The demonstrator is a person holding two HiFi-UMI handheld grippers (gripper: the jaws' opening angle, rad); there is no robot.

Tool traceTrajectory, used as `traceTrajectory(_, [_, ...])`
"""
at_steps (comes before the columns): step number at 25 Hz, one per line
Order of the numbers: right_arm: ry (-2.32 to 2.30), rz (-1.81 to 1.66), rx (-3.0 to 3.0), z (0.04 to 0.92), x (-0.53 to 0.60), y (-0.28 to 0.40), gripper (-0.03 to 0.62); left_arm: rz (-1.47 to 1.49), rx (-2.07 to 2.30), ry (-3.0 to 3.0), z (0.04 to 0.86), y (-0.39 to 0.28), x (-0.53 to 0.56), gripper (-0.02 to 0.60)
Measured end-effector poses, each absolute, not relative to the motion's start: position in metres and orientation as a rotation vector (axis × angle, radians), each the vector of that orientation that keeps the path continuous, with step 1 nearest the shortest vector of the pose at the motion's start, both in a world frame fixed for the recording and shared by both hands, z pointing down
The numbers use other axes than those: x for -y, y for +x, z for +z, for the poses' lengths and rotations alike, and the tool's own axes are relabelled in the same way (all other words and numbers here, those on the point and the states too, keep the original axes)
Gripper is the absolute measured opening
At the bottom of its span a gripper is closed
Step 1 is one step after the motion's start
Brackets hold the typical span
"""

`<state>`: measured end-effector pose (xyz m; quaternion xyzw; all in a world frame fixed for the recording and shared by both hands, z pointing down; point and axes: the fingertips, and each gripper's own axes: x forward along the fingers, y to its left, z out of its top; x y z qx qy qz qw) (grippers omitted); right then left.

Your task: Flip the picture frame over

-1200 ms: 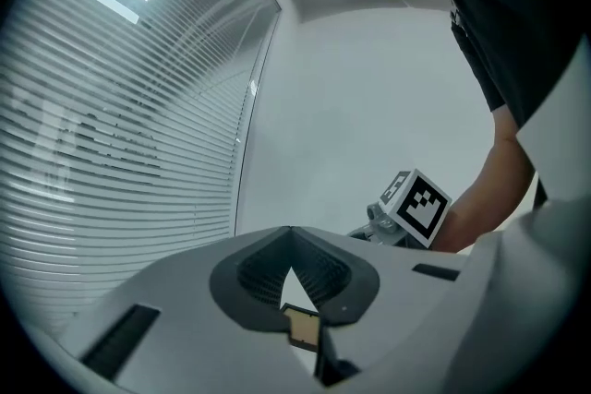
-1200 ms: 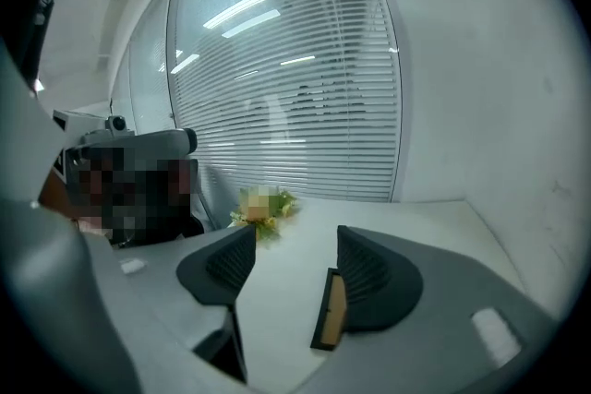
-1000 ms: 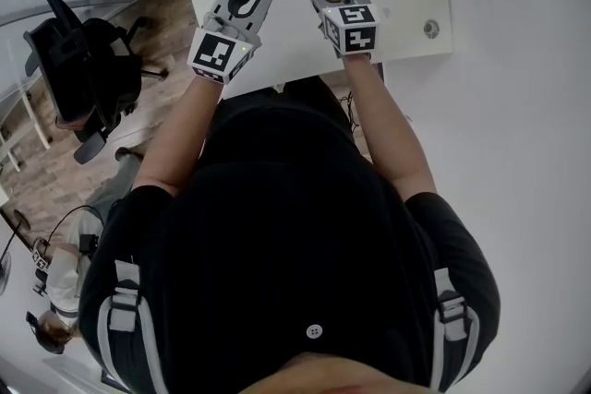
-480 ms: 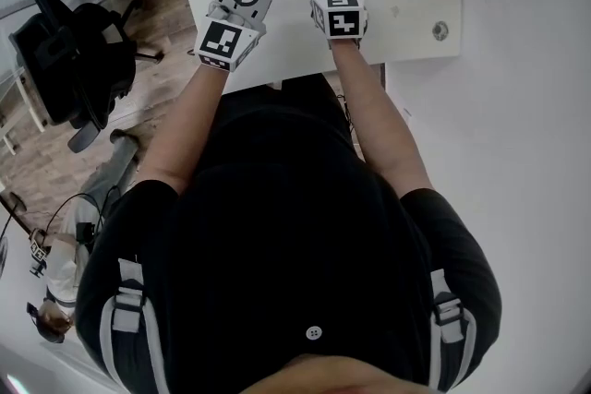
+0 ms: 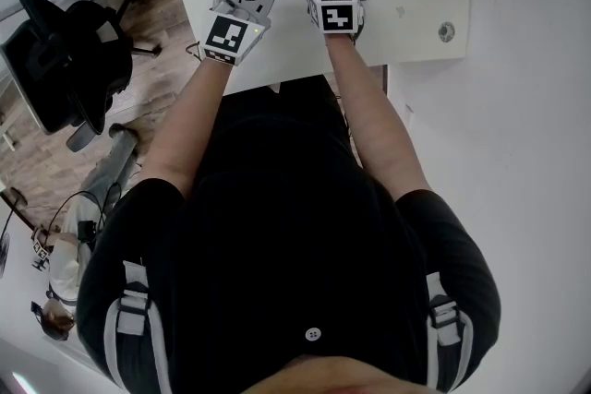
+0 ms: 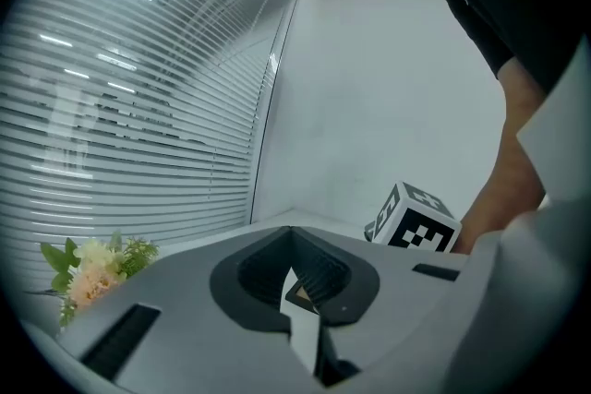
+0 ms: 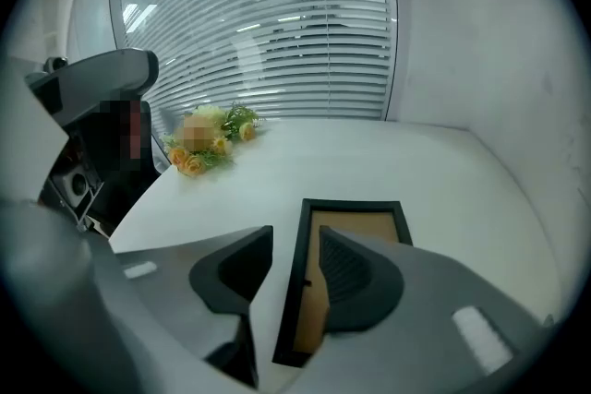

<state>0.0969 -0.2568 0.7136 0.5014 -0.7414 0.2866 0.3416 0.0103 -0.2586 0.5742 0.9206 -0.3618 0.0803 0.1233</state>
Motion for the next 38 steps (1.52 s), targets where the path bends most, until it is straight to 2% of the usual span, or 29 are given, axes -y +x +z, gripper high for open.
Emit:
traceTrajectory(8, [1.288,0.721,1.894,0.733,0.257,0.095,0.143,0.228,1.033,2.663,0.588,0.015,0.258,0.003])
traceTrajectory(17, [1.294,0.649,1.835,0.737,0.255,0.093,0.052,0.226,1.050,2.641,0.587,0.009,0.256,0.003])
traceTrajectory(38, [1.433,0.745,1.929,0.653,0.240,0.104,0.051,0.159,1.055,2.730,0.525,0.002,0.226,0.003])
